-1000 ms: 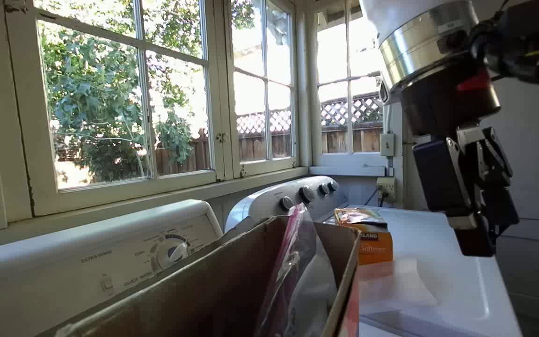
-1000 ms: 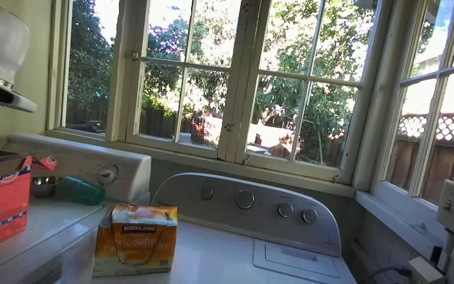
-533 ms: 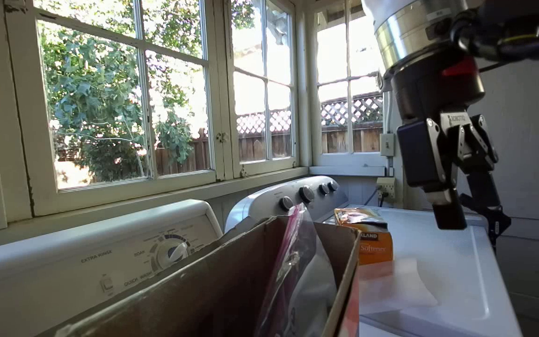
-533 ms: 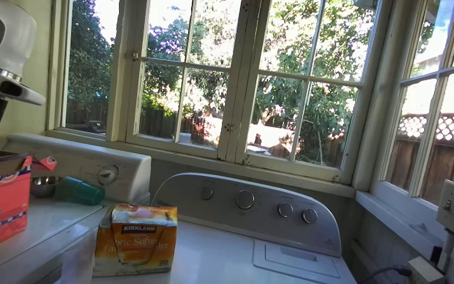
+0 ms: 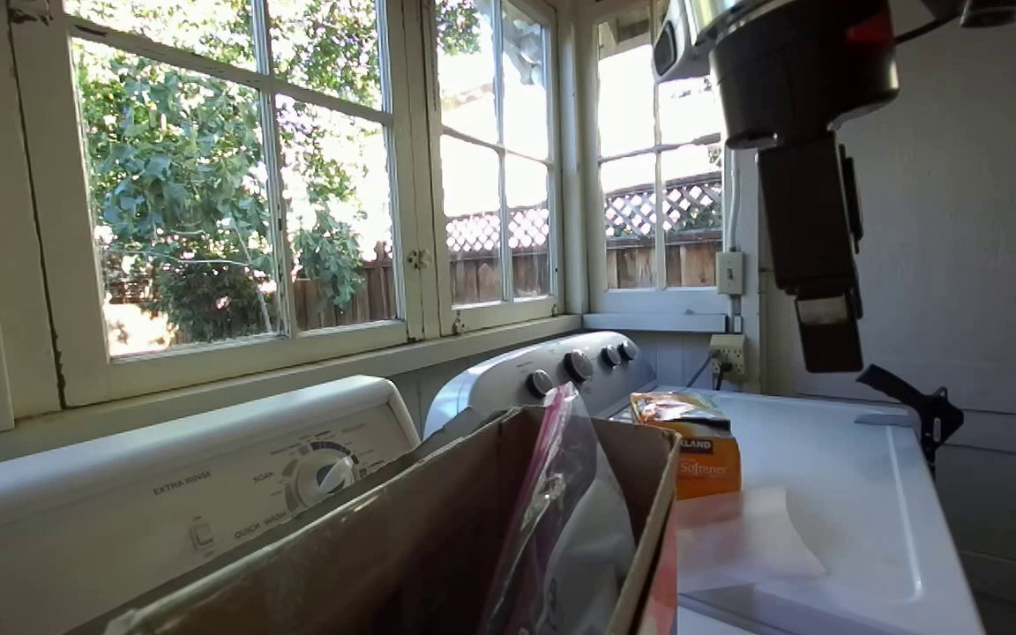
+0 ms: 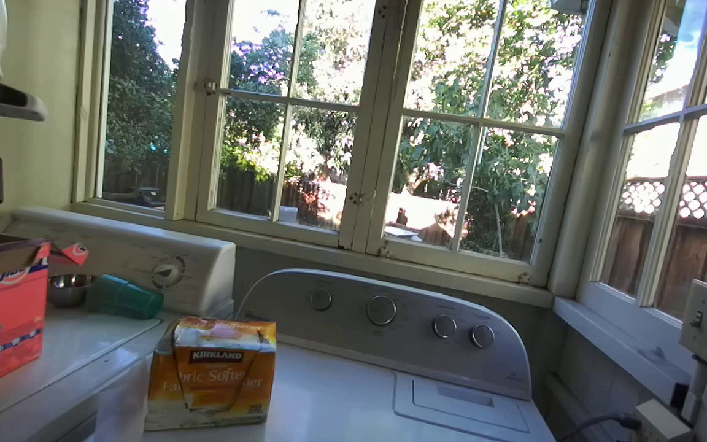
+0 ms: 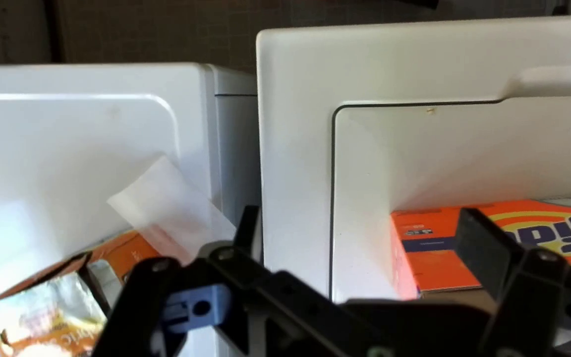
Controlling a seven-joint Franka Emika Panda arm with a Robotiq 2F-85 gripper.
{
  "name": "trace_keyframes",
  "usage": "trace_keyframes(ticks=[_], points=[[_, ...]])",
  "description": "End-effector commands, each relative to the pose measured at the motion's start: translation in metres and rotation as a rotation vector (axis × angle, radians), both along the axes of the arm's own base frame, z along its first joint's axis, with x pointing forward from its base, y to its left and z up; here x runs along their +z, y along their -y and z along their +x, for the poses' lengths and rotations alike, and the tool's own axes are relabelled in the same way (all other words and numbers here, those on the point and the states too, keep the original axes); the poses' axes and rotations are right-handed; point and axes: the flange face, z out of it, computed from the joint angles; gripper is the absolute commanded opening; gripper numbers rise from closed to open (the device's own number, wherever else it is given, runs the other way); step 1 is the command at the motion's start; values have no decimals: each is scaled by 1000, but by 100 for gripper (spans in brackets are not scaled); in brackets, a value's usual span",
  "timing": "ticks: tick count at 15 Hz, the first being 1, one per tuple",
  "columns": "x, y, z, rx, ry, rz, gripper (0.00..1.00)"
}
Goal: Move the orange box to the top of the right machine then place the green cup upright.
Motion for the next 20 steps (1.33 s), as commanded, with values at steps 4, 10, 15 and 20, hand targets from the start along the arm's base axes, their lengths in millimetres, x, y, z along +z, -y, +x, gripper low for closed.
trace_keyframes(ticks=[4,10,15,20], points=[[15,-25,2,198,84,-32,100],[28,-38,13,346,187,-63,100],[68,-92,38,584,331,-142,100],[75,-154,52,854,435,-97,100]])
